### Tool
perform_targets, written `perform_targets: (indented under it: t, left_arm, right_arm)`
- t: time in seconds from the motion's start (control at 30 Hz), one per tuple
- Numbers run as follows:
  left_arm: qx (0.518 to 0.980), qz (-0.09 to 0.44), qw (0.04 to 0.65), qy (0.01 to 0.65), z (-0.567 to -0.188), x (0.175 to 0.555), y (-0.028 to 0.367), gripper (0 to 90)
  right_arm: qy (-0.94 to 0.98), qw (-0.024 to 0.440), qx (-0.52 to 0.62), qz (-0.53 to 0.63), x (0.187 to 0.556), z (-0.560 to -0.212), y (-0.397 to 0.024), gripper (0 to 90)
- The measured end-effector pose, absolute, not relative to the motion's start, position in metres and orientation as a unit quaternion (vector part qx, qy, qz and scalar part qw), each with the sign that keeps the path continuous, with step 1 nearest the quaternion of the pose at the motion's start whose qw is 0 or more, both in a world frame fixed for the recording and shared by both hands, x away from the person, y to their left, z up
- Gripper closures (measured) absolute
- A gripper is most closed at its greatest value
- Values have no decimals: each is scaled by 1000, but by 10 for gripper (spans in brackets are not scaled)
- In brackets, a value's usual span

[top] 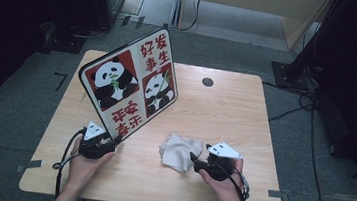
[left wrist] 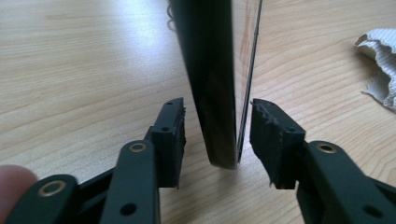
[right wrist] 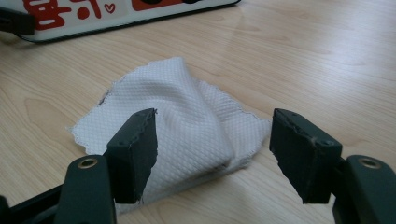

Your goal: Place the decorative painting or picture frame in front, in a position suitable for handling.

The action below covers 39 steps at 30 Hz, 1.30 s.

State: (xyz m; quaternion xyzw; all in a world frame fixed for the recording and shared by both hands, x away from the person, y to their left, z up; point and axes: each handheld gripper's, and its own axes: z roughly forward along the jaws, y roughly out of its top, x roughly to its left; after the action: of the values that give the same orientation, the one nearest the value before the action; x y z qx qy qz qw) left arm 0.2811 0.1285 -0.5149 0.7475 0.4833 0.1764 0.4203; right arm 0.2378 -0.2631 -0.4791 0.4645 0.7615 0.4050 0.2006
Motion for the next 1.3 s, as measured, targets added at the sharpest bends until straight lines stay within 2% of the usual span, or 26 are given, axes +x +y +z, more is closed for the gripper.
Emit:
perform_targets:
  t: [0.37, 0.67, 0.77, 1.1, 1.17, 1.23, 1.3]
  left_arm:
    - [746, 169, 421, 488, -515, 282, 128, 643]
    - [753, 148, 417, 487, -516, 285, 128, 671]
    - [755, 145, 418, 484, -516, 285, 128, 687]
    - [751, 137, 425, 486, -517, 285, 130, 721]
    - [751, 135, 426, 486, -517, 285, 130, 723]
    - [752, 131, 427, 485, -517, 286, 131, 730]
    - [754, 124, 430, 482, -517, 286, 131, 741]
  right_arm:
    - [779, 177, 467, 379, 251, -487, -232, 270]
    - [793, 193, 461, 349, 257, -503, -222, 346]
    - [789, 180, 471, 351, 260, -509, -224, 368]
    - [791, 180, 458, 365, 259, -518, -228, 362]
    - [791, 180, 455, 368, 258, -519, -228, 336]
    - [796, 176, 447, 369, 257, -520, -226, 239]
    - [798, 187, 443, 364, 255, -522, -221, 226]
